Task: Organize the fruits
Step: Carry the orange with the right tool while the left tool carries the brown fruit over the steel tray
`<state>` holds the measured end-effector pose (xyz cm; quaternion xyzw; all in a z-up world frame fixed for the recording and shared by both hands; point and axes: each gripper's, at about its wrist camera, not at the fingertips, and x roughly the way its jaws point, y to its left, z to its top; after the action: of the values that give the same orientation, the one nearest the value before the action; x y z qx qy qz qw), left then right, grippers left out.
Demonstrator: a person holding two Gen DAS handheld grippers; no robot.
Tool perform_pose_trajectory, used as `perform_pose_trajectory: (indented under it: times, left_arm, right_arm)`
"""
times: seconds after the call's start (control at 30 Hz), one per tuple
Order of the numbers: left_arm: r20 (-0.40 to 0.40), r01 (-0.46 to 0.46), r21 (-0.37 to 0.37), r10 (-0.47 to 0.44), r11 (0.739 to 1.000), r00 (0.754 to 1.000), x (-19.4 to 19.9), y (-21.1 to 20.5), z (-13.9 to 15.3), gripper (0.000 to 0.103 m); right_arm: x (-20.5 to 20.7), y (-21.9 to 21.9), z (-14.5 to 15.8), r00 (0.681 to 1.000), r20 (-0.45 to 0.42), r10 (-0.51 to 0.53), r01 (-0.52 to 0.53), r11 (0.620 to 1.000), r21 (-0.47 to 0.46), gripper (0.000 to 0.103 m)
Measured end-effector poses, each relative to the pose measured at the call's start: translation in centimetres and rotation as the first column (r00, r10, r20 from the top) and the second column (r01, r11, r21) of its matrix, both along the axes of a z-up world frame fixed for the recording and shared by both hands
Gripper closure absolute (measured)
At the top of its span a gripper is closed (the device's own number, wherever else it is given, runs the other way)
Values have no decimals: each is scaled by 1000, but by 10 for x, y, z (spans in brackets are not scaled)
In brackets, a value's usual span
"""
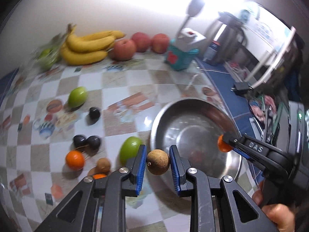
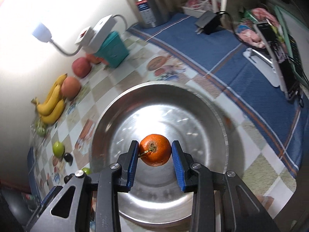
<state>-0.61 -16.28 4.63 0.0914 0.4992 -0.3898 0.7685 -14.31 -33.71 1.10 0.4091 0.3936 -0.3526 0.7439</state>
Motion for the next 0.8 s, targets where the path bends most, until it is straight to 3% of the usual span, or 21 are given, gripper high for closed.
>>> perform_pose_trajectory:
  times: [0.5, 0.8]
  left_arm:
    - [47, 161, 83, -166, 983, 985, -40, -47, -37, 77]
    - [20, 169, 137, -173, 976, 985, -42, -54, -59, 77]
  right_arm:
    - [-2, -10, -17, 998, -55, -5, 5, 1000, 4, 67]
    - [-1, -11, -30, 992, -123, -2, 2, 1000, -3, 66]
